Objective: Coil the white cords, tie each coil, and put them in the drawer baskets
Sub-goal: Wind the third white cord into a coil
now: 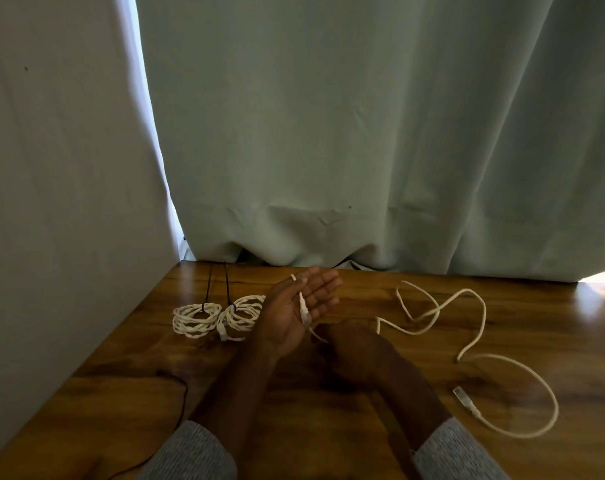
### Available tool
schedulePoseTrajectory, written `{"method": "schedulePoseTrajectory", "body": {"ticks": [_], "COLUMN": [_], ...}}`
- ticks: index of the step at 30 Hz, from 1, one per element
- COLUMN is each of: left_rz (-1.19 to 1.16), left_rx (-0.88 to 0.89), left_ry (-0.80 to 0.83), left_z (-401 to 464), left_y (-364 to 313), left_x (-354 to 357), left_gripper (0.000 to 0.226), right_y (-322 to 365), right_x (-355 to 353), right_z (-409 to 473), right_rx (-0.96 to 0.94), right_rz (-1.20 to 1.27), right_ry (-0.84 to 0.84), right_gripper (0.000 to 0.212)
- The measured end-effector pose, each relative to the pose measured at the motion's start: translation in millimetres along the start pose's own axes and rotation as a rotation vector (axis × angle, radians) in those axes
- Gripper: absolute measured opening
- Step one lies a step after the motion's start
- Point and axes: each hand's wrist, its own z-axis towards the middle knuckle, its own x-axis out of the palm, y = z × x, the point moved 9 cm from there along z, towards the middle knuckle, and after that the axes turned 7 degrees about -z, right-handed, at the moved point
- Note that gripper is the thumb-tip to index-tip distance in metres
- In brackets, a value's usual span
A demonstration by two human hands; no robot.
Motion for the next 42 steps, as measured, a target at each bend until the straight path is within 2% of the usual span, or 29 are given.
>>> {"method": "schedulePoseTrajectory", "body": {"ticks": [4,11,13,15,18,21,23,25,29,34,37,42], "left_rz": [0.166,0.935,1.048,1.104,1.023,0.734,0.563,0.513,0.513,0.165,0.063,0.085], "left_rx": [0.049,0.173,0.144,0.04,-0.16,-0.419,-0.515,-0.525,-0.524,-0.544,-0.52,-0.488], "left_ry": [-0.02,-0.006,0.026,0.074,0.123,0.205,0.29,0.354,0.394,0.482,0.538,0.431], "left_z": [5,3,0,-5,-12,-21,-28,-32,-37,-39,-40,-34], "left_y": [1,-3,-1,7,22,39,43,42,46,42,38,40], "left_x": [-2,-15,-12,-8,-9,-7,-2,2,6,22,30,16], "left_gripper": [0.036,0.027,0.029,0.034,0.042,0.06,0.064,0.056,0.048,0.043,0.043,0.049], "right_y": [8,10,7,1,-7,-14,-16,-13,-16,-21,-22,-20], "right_x": [-8,-51,-61,-71,-82,-85,-82,-74,-65,-72,-72,-81], "right_z": [-3,-18,-23,-27,-31,-31,-29,-24,-19,-22,-22,-27], "right_rx": [-0.05,-0.187,-0.214,-0.223,-0.225,-0.219,-0.202,-0.209,-0.18,-0.149,-0.135,-0.163], "right_rz": [0.033,0.11,0.143,0.214,0.326,0.471,0.514,0.543,0.517,0.672,0.731,0.521], "right_ry": [-0.002,-0.199,-0.255,-0.337,-0.433,-0.481,-0.464,-0.407,-0.386,-0.454,-0.469,-0.635], "right_gripper": [0.021,0.009,0.003,0.008,0.008,0.018,0.02,0.013,0.015,0.014,0.017,0.018]}}
